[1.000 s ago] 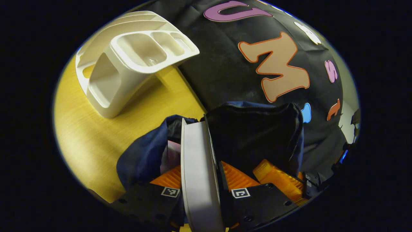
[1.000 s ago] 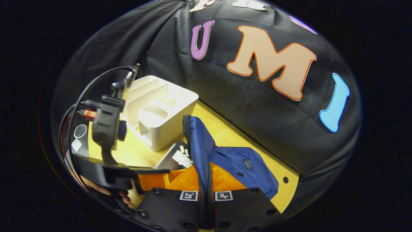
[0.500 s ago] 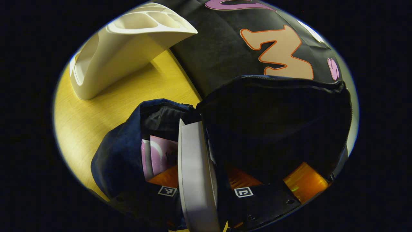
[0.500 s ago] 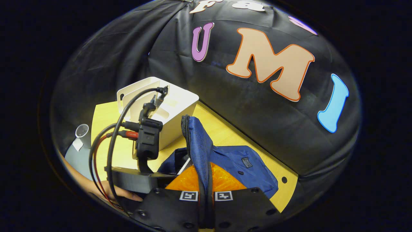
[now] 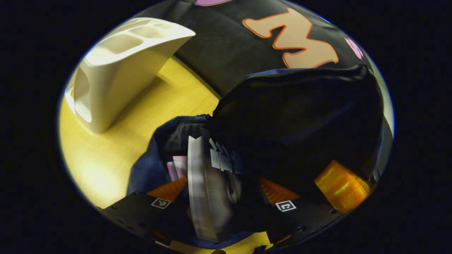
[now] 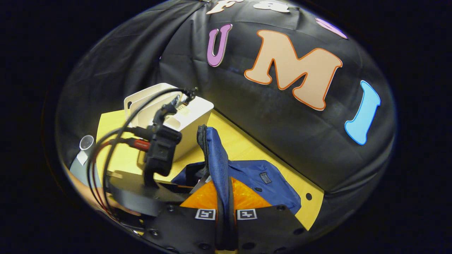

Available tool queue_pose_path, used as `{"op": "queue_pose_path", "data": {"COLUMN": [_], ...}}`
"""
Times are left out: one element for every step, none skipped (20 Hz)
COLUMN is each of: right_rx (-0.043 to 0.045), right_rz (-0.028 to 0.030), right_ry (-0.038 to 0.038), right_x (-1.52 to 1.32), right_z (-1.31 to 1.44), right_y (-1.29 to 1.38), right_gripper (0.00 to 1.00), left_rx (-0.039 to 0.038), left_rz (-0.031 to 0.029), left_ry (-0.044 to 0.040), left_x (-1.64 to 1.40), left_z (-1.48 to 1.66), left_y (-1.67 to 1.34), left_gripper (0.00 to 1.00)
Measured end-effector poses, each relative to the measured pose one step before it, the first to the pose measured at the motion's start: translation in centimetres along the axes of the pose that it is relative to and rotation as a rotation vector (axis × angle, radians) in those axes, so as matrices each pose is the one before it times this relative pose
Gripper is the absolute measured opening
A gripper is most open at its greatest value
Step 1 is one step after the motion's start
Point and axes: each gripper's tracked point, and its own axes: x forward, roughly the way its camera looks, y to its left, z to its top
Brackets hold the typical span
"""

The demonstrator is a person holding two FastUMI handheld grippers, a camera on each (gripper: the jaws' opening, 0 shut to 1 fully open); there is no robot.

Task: Open the schoolbag, grab two books from the bookshelf and put them into the schoolbag.

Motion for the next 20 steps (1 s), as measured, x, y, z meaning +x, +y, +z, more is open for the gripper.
{"op": "queue_pose_path", "data": {"right_rx": [0.01751,0.01351,0.01154,0.00713,0.00107,-0.00012,0.00125,0.01083,0.02531,0.0357,0.03735,0.03671,0.03206,0.02569,0.01713,0.00968,0.0101,0.01044,0.01289,0.00821], "right_rz": [0.00199,0.00769,0.01339,0.01394,0.01431,0.01789,0.01527,0.00744,0.00286,-0.00151,-0.01201,-0.01892,-0.02533,-0.03139,-0.03538,-0.03943,-0.03895,-0.03481,-0.03324,-0.02852], "right_ry": [0.00319,0.00157,0.00225,-0.00576,-0.00887,-0.00574,-0.00724,-0.01539,-0.02027,-0.02632,-0.03532,-0.03827,-0.03784,-0.03553,-0.03607,-0.0348,-0.03269,-0.02807,-0.03375,-0.02985], "right_x": [-0.04,0.013,-0.115,-0.301,-0.304,-0.251,-0.393,-0.166,-0.25,-0.193,-0.087,-0.118,-0.018,0.03,0.112,0.187,0.044,-0.153,0.149,0.289], "right_z": [0.122,-0.083,0.073,0.227,0.313,0.118,0.31,0.479,0.633,0.833,1.215,0.976,1.097,1.134,1.056,1.041,1.046,0.856,0.984,0.688], "right_y": [0.027,0.185,0.383,0.525,0.477,0.697,0.609,0.575,0.471,0.456,0.2,0.053,-0.002,-0.237,-0.331,-0.287,-0.234,-0.222,-0.168,-0.136], "right_gripper": [0.08,0.1,0.17,0.22,0.39,0.36,0.56,0.77,0.97,0.97,0.98,0.98,0.97,0.98,0.97,0.98,1.0,0.97,0.98,0.98], "left_rx": [0.0218,0.02181,0.01312,0.0104,0.00895,0.00745,0.01234,0.01412,0.02023,0.02114,0.01708,0.02629,0.0304,0.04399,0.0533,0.06037,0.06746,0.06107,0.04407,0.03223], "left_rz": [0.00552,0.00915,0.00493,0.00356,0.00449,0.00778,0.00317,0.00323,0.00749,0.00551,0.00685,0.00502,0.01078,0.01434,0.01553,0.01117,0.01194,0.01666,0.01025,0.00723], "left_ry": [-0.01461,-0.02402,-0.0257,-0.02322,-0.02377,-0.02116,-0.01943,-0.02119,-0.02176,-0.02602,-0.02202,-0.02694,-0.03341,-0.04134,-0.04938,-0.04142,-0.034,-0.02829,-0.03345,-0.03548], "left_x": [-1.334,-1.537,-1.322,-1.41,-1.134,-1.185,-1.014,-0.867,-0.524,-0.772,-0.57,-0.481,-0.718,-0.52,-0.338,-0.103,-0.031,0.057,-0.117,-0.033], "left_z": [0.815,1.315,1.151,1.42,1.644,1.733,1.623,1.481,1.486,2.002,1.425,1.806,1.46,1.888,2.025,1.887,1.478,1.412,1.433,1.534], "left_y": [-0.085,0.125,0.413,0.432,0.219,0.509,0.309,0.513,0.447,0.504,0.397,0.308,0.714,0.82,0.826,0.671,0.781,0.863,0.752,0.526], "left_gripper": [0.94,0.95,0.94,0.94,0.94,0.94,0.94,0.94,0.94,0.94,0.94,0.94,0.94,0.94,0.94,0.94,0.93,0.93,0.93,0.93]}}
